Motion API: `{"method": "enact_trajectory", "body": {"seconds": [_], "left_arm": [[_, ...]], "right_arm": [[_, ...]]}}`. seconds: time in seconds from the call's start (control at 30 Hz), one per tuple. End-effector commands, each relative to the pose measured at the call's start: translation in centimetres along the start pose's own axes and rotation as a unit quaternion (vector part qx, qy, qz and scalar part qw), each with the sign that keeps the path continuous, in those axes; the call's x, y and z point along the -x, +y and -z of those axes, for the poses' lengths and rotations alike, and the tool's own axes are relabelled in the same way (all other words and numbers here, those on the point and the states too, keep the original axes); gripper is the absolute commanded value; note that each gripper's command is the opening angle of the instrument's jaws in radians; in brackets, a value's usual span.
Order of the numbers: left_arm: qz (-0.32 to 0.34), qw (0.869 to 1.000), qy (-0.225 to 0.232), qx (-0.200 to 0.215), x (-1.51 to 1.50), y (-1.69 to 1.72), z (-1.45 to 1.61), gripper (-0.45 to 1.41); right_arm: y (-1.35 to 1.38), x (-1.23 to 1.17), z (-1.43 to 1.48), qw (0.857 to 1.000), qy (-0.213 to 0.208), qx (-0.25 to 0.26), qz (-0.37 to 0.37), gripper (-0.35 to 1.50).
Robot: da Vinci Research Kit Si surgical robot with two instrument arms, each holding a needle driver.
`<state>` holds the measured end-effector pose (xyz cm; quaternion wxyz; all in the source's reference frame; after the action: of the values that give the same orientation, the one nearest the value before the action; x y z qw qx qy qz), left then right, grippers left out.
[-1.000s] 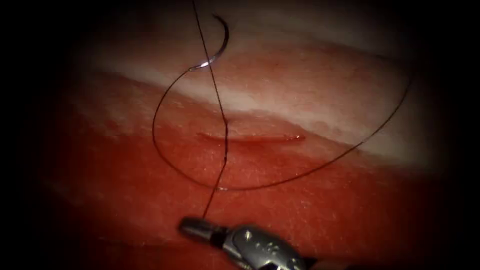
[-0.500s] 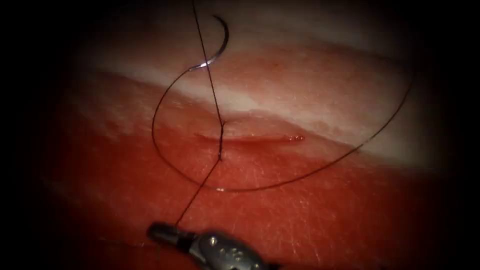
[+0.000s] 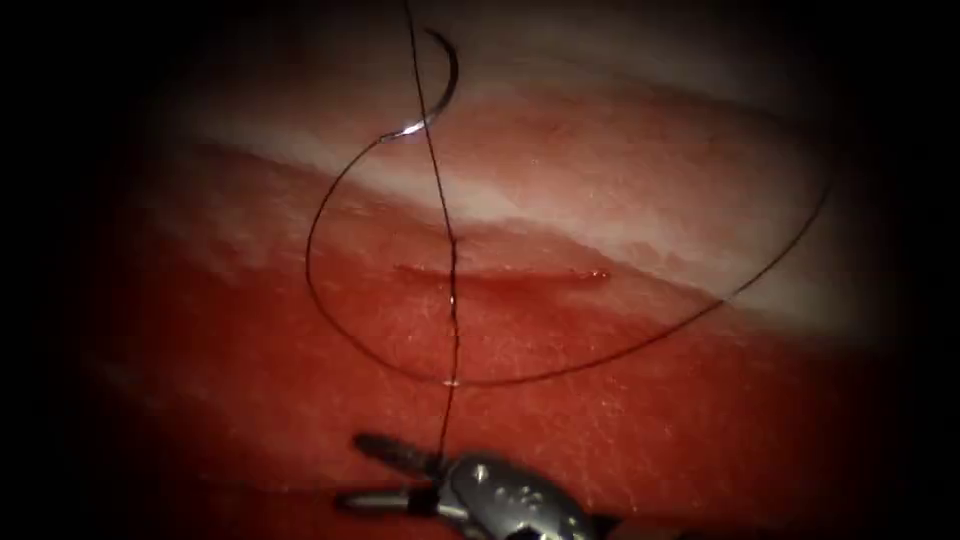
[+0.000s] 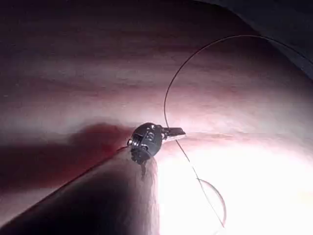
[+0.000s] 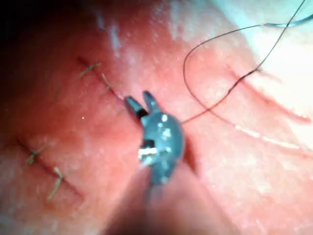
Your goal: Wound Closure
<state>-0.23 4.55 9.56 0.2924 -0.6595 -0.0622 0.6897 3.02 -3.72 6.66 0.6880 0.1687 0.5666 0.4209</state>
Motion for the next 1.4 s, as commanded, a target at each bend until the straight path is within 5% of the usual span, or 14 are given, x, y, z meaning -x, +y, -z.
{"method": "enact_trajectory", "body": {"seconds": [0.03, 0.23, 0.67, 1.13, 1.4], "left_arm": [[0.004, 1.000, 0.003, 0.011, -0.04, 0.01, -0.05, -0.45], [0.025, 0.999, 0.014, 0.042, -0.18, 0.35, -0.03, -0.45], [0.073, 0.992, 0.022, 0.105, -0.85, 1.11, 0.07, -0.45], [0.083, 0.979, 0.026, 0.184, -1.59, 1.93, 0.08, -0.45], [0.086, 0.978, 0.023, 0.187, -1.63, 1.94, 0.07, -0.45]], "right_arm": [[0.12, 0.05, 0.04, 0.999, 0.032, -0.004, 0.018, 1.33], [0.31, -0.28, 0.35, 0.988, 0.080, -0.021, 0.129, 1.40], [0.73, -1.03, 0.56, 0.990, 0.072, -0.069, 0.104, 1.38], [1.37, -1.04, 0.24, 0.993, 0.046, -0.041, 0.096, 1.33], [1.24, -1.03, 0.30, 0.993, 0.047, -0.050, 0.098, 1.40]]}}
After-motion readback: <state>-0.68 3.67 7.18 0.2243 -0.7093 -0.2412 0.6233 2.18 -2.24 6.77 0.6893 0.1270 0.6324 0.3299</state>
